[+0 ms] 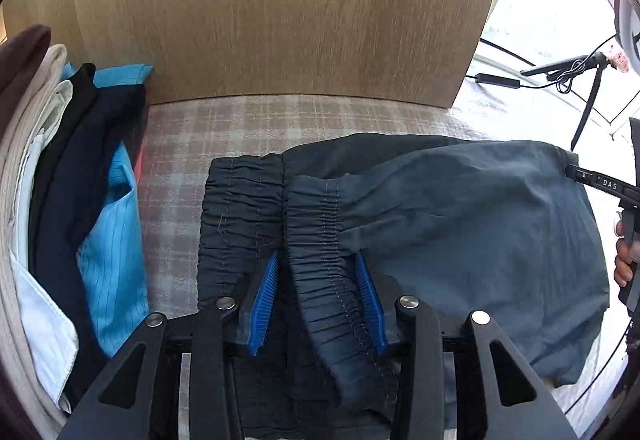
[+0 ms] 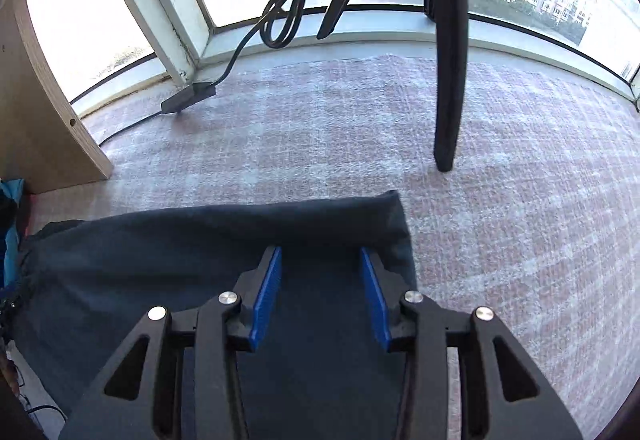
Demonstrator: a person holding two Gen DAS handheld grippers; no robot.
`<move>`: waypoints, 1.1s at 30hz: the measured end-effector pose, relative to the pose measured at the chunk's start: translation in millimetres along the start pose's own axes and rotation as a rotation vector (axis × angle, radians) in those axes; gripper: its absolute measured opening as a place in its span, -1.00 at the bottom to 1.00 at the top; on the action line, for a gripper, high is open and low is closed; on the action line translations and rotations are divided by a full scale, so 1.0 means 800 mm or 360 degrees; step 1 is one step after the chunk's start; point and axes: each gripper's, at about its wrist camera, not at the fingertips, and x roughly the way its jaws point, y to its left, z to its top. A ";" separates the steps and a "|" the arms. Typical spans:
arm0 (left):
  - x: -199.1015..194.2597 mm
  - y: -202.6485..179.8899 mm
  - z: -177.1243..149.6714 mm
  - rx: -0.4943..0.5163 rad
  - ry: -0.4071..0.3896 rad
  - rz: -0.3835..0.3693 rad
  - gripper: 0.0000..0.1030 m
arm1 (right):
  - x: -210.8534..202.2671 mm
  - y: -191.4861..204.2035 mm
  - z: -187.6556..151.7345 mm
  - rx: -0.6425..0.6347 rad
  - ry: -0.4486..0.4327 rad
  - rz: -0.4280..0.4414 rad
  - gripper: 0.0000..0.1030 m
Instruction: Fold clothes
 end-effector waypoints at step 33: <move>0.018 -0.490 -0.138 0.0750 0.0061 -0.0430 -0.26 | -0.058 -0.155 -0.021 0.0000 0.0130 0.0622 -0.13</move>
